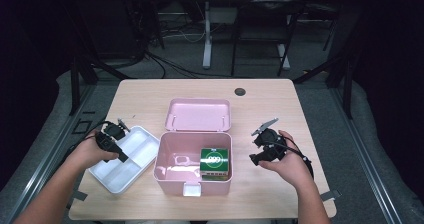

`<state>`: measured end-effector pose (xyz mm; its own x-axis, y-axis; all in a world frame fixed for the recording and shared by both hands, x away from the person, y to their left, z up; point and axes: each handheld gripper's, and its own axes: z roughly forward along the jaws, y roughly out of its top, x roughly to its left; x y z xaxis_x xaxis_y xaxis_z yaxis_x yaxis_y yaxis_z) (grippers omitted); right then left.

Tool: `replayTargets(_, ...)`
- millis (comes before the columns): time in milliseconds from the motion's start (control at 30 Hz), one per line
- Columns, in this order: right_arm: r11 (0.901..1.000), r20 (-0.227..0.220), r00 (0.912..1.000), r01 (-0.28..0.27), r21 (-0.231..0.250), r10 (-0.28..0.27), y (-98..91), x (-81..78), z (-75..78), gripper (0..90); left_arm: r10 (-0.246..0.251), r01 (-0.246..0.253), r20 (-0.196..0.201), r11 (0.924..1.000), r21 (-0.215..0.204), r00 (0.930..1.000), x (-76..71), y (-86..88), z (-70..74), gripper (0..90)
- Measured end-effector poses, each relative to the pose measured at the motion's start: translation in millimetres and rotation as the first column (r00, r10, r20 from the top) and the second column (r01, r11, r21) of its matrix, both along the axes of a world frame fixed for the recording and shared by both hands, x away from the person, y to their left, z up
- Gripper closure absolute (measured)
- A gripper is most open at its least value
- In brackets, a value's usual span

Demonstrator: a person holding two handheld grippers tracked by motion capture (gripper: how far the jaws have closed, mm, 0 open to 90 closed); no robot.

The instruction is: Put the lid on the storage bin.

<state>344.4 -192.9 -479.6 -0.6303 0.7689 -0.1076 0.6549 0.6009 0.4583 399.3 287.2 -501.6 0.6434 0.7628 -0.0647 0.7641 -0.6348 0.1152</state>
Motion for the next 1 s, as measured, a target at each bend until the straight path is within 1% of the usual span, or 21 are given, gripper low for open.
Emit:
replayTargets(33,0.9999,-0.011,0.9999,-0.002,-0.012,0.002,0.0,-0.1,1.0,31.8,-0.002,0.002,-0.006,0.9999,0.011,1.0,1.0,0.2,-0.6,69.6)
replayTargets(67,1.0,-0.012,0.9999,-0.004,-0.009,0.004,0.2,-0.2,0.8,31.8,-0.001,0.001,-0.019,0.9998,0.019,0.9998,2.3,0.5,-1.3,69.8)
replayTargets(100,1.0,-0.01,0.9999,-0.004,-0.008,0.004,0.6,-0.3,0.6,31.8,0.004,-0.003,-0.018,0.9999,0.011,0.9998,3.6,1.4,-2.3,70.2)
replayTargets(133,1.0,0.003,1.0,-0.004,0.0,0.004,1.0,-0.4,-0.8,31.8,0.006,-0.005,-0.027,0.9999,0.009,0.9996,4.7,2.3,-3.1,70.6)
replayTargets(167,1.0,0.003,1.0,-0.006,-0.003,0.006,1.2,-0.4,-0.9,31.8,0.002,-0.001,-0.048,0.9996,0.027,0.9989,6.3,3.0,-5.0,70.6)
replayTargets(200,0.9998,-0.008,1.0,-0.005,-0.017,0.005,2.0,-0.9,0.0,31.8,0.001,0.001,-0.044,0.9991,0.041,0.999,6.5,3.0,-6.3,70.8)
replayTargets(233,1.0,0.003,1.0,-0.005,-0.008,0.005,2.5,-1.1,-1.2,31.8,0.003,-0.001,-0.047,0.9987,0.051,0.9989,6.8,3.1,-8.0,71.5)
replayTargets(267,0.9998,-0.009,0.9999,-0.009,-0.019,0.009,2.8,-1.3,-0.1,31.8,0.002,0.001,-0.049,0.9984,0.056,0.9988,7.1,3.2,-9.5,71.6)
replayTargets(300,0.9999,0.006,0.9999,-0.009,-0.01,0.009,3.5,-1.5,-1.4,31.8,0.004,-0.002,-0.049,0.9988,0.049,0.9988,7.3,3.4,-10.4,71.8)
replayTargets(333,0.9997,-0.006,0.9999,-0.013,-0.022,0.013,3.6,-1.6,-0.1,31.8,0.004,-0.002,-0.051,0.999,0.044,0.9987,7.5,3.7,-11.2,72.2)
replayTargets(367,0.9997,-0.007,0.9999,-0.015,-0.022,0.015,3.8,-1.6,-0.1,31.8,0.006,-0.004,-0.056,0.9992,0.04,0.9984,7.8,4.1,-12.8,72.8)
replayTargets(467,0.9994,-0.006,0.9998,-0.017,-0.029,0.017,4.4,-1.5,-0.8,31.8,0.01,-0.007,-0.059,0.9987,0.05,0.9982,8.8,4.2,-16.9,73.6)
replayTargets(500,0.9996,0.008,0.9999,-0.013,-0.023,0.014,4.9,-1.6,-2.4,31.8,0.013,-0.01,-0.06,0.9987,0.051,0.9981,9.4,4.2,-18.5,73.9)
replayTargets(700,0.9995,0.01,0.9998,-0.017,-0.027,0.018,5.5,-1.4,-3.0,31.8,0.018,-0.015,-0.068,0.9985,0.053,0.9975,13.1,1.8,-27.5,76.6)
replayTargets(733,0.9996,0.008,0.9998,-0.016,-0.025,0.016,5.5,-1.3,-3.1,31.8,0.021,-0.017,-0.072,0.9985,0.053,0.9972,13.8,1.0,-28.4,77.0)
replayTargets(767,0.9995,-0.006,0.9998,-0.017,-0.027,0.017,5.4,-1.2,-2.5,31.8,0.02,-0.016,-0.07,0.9986,0.051,0.9974,14.7,0.6,-29.6,77.5)
replayTargets(833,0.9993,-0.007,0.9999,-0.015,-0.034,0.015,5.0,-0.6,-3.4,31.8,0.022,-0.018,-0.073,0.9985,0.052,0.9971,16.1,-0.6,-30.3,79.2)
replayTargets(867,0.9997,0.002,0.9999,-0.015,-0.021,0.015,5.0,-0.3,-5.0,31.8,0.024,-0.02,-0.073,0.9986,0.05,0.997,16.5,-1.1,-31.0,79.5)
replayTargets(933,0.9998,0.001,0.9999,-0.012,-0.017,0.012,4.7,0.1,-6.1,31.8,0.026,-0.022,-0.075,0.9984,0.052,0.9969,16.7,-2.3,-32.0,80.8)
replayTargets(967,0.9996,-0.015,0.9998,-0.014,-0.026,0.014,4.4,0.2,-5.2,31.8,0.025,-0.021,-0.073,0.9983,0.054,0.997,16.8,-2.8,-32.9,81.6)
replayTargets(1000,0.9998,-0.001,0.9999,-0.013,-0.013,0.013,4.5,0.3,-7.0,31.8,0.026,-0.022,-0.074,0.9983,0.054,0.9969,16.7,-3.1,-34.1,82.1)
